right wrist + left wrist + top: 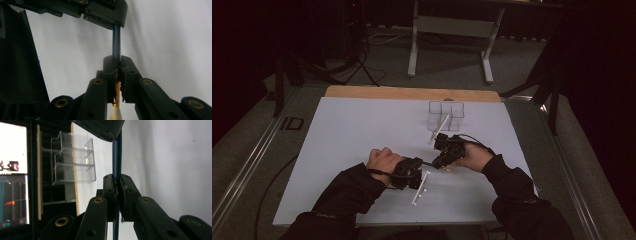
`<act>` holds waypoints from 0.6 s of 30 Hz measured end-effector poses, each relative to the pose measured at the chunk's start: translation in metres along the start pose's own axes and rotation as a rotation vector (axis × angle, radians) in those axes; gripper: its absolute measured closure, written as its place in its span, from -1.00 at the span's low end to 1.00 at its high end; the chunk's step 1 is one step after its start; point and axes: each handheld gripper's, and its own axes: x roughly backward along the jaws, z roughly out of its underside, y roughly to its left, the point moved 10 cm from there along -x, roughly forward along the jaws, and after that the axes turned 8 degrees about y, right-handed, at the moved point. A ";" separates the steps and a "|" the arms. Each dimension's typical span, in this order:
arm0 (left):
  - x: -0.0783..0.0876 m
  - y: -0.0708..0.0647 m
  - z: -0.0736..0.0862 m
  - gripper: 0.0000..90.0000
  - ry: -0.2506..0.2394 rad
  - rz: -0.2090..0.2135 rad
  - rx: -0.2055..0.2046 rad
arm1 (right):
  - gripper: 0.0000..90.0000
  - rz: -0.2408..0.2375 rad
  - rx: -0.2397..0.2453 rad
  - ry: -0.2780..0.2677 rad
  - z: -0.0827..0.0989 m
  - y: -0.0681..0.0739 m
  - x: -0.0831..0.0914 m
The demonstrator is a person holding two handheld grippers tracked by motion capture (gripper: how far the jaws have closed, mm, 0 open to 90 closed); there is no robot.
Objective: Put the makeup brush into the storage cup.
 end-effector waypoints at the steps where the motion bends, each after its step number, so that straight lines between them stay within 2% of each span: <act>1: 0.000 0.001 0.000 0.88 -0.001 0.004 0.014 | 0.81 0.008 -0.006 -0.010 -0.001 -0.001 0.002; 2: 0.000 0.002 0.001 0.88 0.001 0.006 0.027 | 0.75 0.008 -0.009 -0.018 -0.001 -0.001 0.004; 3: 0.000 0.001 0.002 0.88 0.003 0.026 0.038 | 0.64 0.002 -0.004 -0.026 -0.001 -0.001 0.006; 4: 0.000 0.001 0.002 0.88 0.003 0.026 0.038 | 0.64 0.002 -0.004 -0.026 -0.001 -0.001 0.006; 5: -0.002 -0.001 0.004 0.88 0.004 0.048 0.067 | 0.56 0.005 -0.011 -0.043 -0.001 -0.002 0.011; 8: -0.001 0.000 0.010 0.88 0.034 0.075 0.077 | 0.45 0.015 -0.017 -0.086 -0.002 -0.003 0.020; 9: -0.002 0.000 0.008 0.88 0.011 0.077 0.126 | 0.40 0.028 -0.017 -0.100 -0.003 -0.003 0.024; 11: -0.002 0.001 0.009 0.88 0.005 0.090 0.161 | 0.34 0.047 -0.027 -0.146 -0.005 -0.005 0.035; 13: -0.001 0.003 0.013 0.88 0.025 0.095 0.163 | 0.30 0.059 -0.045 -0.199 -0.006 -0.007 0.047; 15: 0.000 0.006 0.017 0.88 0.037 0.104 0.182 | 0.26 0.071 -0.054 -0.243 -0.007 -0.007 0.058; 17: 0.001 0.007 0.019 0.88 0.032 0.113 0.215 | 0.23 0.087 -0.059 -0.279 -0.007 -0.007 0.067; 18: 0.002 0.007 0.019 0.88 0.030 0.127 0.245 | 0.18 0.096 -0.062 -0.292 -0.007 -0.008 0.070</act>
